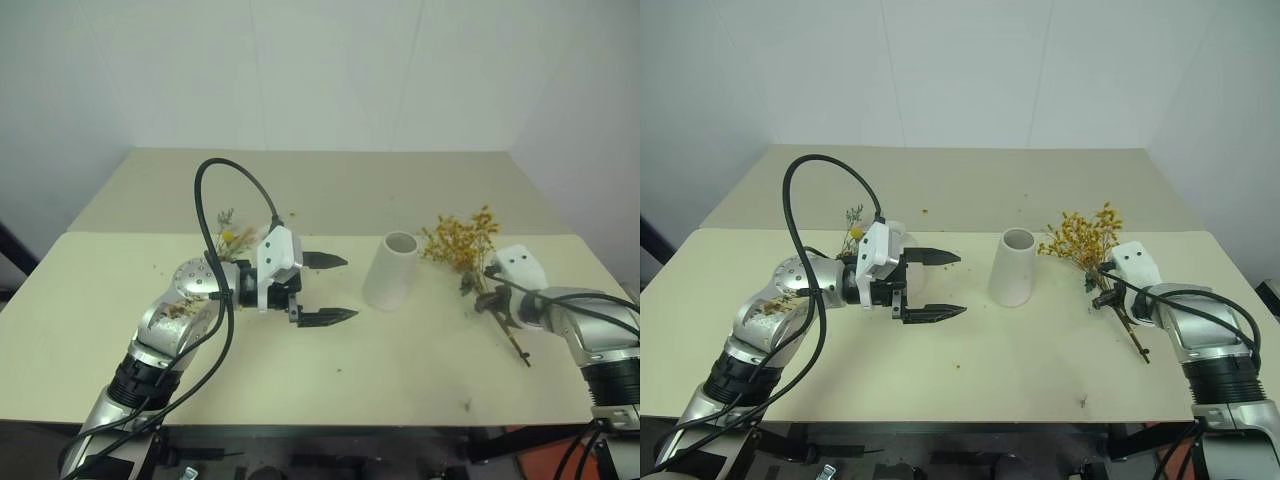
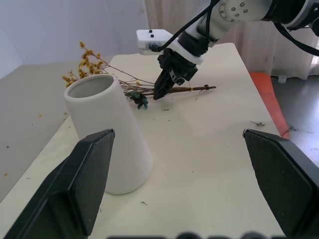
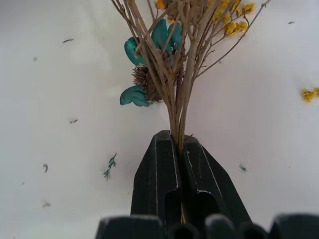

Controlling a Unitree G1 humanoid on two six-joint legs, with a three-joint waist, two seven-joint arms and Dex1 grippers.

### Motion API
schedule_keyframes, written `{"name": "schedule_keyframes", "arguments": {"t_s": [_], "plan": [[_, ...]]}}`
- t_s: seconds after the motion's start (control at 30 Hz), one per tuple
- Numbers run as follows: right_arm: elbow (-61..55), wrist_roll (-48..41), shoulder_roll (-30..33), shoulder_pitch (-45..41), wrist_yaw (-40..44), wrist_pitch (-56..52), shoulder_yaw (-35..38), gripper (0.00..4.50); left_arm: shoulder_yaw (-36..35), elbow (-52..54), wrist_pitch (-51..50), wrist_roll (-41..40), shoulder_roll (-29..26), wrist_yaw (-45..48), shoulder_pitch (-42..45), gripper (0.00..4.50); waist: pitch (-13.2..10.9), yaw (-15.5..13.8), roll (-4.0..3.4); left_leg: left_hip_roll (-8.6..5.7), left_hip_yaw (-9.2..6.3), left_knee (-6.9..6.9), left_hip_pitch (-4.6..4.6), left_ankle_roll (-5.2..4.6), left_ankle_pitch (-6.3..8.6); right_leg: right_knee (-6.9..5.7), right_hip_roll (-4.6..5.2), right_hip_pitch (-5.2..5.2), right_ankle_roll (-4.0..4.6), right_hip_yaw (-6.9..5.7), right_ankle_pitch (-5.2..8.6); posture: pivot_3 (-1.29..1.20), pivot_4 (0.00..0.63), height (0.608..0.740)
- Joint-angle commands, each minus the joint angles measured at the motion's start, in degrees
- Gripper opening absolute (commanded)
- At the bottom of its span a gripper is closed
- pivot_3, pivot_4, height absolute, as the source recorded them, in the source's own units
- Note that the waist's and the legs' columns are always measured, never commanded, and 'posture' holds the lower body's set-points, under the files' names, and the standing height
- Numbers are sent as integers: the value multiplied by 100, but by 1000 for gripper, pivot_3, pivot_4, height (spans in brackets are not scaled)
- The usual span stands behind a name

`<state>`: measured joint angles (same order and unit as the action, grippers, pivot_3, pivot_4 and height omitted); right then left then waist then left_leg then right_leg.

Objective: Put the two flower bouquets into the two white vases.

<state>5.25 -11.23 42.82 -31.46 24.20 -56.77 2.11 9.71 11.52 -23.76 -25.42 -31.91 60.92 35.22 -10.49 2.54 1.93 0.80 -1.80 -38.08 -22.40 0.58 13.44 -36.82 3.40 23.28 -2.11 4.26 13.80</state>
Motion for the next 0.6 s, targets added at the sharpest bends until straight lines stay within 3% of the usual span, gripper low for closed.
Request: {"name": "schedule_keyframes", "arguments": {"t_s": [0.03,0.13,0.33,0.53,0.6], "plan": [[-494,614,-365,174,-1250,1564,657,26,-234,157,100,-31,-75,-14,30,4500,0,-8,0,0,0,0,0,0,0,-1,0,1,0,0,0,0,150,740],[-924,519,-1065,241,-1866,3146,1287,26,-299,154,99,-41,-141,2,-8,4500,0,10,0,1,2,1,-7,0,0,-2,0,11,-1,1,0,0,150,740],[-1928,-1187,-2390,132,-1614,4240,2291,26,-438,152,73,-103,-257,52,-102,4500,-1,-1,-2,2,0,1,-14,0,0,-18,-1,24,2,4,-2,0,150,740],[-2723,-2655,-2988,-134,-1251,4484,2284,26,-566,83,86,-82,-395,59,-180,4500,-3,5,-7,4,-3,1,-10,0,0,-21,-1,24,3,3,-4,0,150,740],[-2855,-2789,-3009,-139,-1079,4479,2081,26,-577,62,100,-72,-406,59,-182,4500,-2,7,-8,4,-2,1,-8,0,0,-23,-2,23,4,3,-4,0,150,740]]}}
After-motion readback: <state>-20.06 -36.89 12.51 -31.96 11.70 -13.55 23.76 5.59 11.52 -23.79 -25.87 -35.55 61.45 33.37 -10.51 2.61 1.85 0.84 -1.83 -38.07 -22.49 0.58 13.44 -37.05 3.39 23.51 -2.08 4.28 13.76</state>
